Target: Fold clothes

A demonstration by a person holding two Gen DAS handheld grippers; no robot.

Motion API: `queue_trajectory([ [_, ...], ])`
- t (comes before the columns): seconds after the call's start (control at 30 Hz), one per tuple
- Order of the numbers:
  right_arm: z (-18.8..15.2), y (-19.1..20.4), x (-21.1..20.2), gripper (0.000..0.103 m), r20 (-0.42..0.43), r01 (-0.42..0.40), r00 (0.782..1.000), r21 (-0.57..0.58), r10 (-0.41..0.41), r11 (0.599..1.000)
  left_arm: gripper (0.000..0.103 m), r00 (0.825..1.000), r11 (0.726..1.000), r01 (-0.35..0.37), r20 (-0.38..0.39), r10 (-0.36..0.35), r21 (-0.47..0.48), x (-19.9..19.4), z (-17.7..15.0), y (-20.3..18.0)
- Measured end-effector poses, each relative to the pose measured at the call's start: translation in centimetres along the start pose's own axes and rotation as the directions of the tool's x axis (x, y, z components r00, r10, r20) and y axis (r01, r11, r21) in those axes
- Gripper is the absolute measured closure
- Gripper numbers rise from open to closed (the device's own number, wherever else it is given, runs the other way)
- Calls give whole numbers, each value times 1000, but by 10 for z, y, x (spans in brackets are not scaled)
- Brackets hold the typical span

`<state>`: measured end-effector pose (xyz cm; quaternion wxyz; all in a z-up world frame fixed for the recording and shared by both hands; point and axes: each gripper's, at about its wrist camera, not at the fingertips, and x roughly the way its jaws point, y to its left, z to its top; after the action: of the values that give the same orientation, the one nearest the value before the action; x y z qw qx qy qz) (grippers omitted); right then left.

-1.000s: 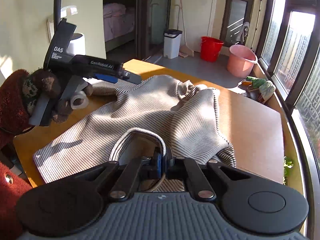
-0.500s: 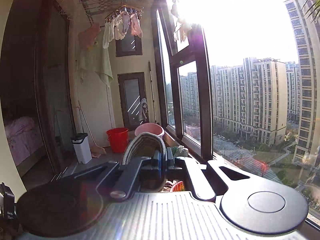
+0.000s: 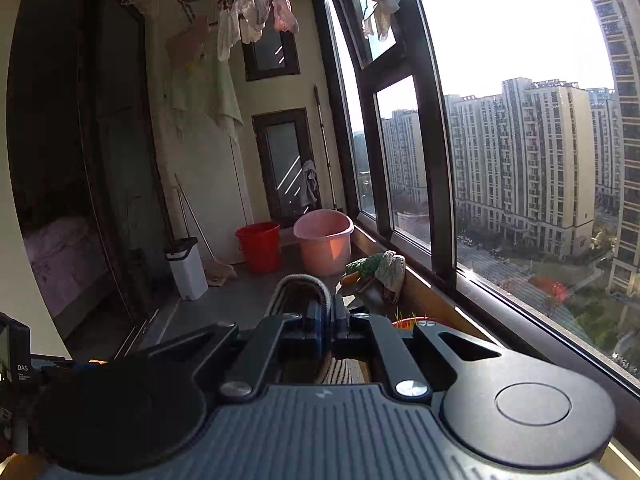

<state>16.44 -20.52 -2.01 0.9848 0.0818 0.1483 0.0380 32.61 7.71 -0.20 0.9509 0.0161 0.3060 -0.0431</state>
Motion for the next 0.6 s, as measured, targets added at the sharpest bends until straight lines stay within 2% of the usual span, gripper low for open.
queue_trajectory([
  [0.17,-3,39,28,100,-20,-119,993,15,119,993,38,994,993,111,-15,-112,-36,-26,-11,-3],
  [0.23,1,47,39,100,-23,-149,988,33,150,988,24,986,986,161,-33,-162,-35,-35,-20,-9],
  [0.33,8,60,44,100,-19,-176,984,38,177,984,19,972,972,224,-55,-228,-76,-47,-37,-10],
  [0.47,23,87,45,100,-2,-225,974,11,225,974,9,941,928,307,-77,-329,-211,-65,-64,-6],
  [0.6,36,121,49,100,2,-281,960,-33,281,959,4,903,878,386,-79,-423,-283,-83,-93,-8],
])
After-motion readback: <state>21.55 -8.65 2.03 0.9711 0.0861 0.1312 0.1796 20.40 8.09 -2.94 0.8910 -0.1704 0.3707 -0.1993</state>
